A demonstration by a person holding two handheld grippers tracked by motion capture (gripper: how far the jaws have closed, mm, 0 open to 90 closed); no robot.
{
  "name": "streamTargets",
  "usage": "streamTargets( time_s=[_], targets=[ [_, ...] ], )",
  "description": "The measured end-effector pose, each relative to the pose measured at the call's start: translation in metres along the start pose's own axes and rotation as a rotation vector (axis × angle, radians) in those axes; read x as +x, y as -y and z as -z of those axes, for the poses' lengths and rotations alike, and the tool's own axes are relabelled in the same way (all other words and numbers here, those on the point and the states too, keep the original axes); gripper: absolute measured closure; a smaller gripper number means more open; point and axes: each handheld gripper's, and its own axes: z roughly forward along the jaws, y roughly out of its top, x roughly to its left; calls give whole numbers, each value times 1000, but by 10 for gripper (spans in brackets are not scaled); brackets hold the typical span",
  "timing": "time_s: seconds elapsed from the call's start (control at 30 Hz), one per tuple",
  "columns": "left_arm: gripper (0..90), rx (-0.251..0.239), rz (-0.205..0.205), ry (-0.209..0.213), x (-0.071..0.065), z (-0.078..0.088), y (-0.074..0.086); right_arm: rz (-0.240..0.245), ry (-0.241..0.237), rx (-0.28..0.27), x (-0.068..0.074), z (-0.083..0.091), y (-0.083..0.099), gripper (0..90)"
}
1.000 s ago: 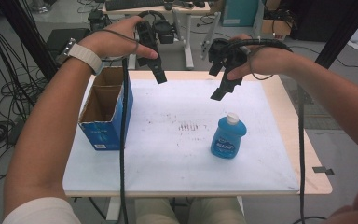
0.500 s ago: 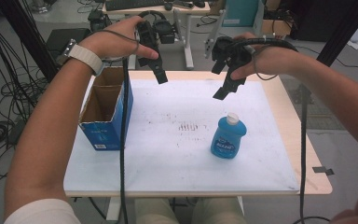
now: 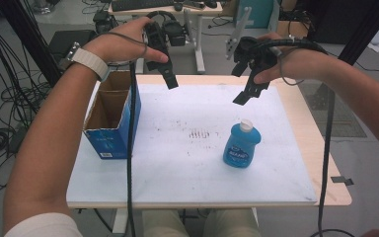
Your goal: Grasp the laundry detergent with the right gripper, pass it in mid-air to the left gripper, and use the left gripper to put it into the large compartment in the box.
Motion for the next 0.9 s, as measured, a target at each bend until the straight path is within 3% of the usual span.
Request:
streamTargets(
  time_s=[0.9],
  targets=[
    [91,-1,0,-8,-3,0,-2,-49,13,-56,4,11,33,56]
  ],
)
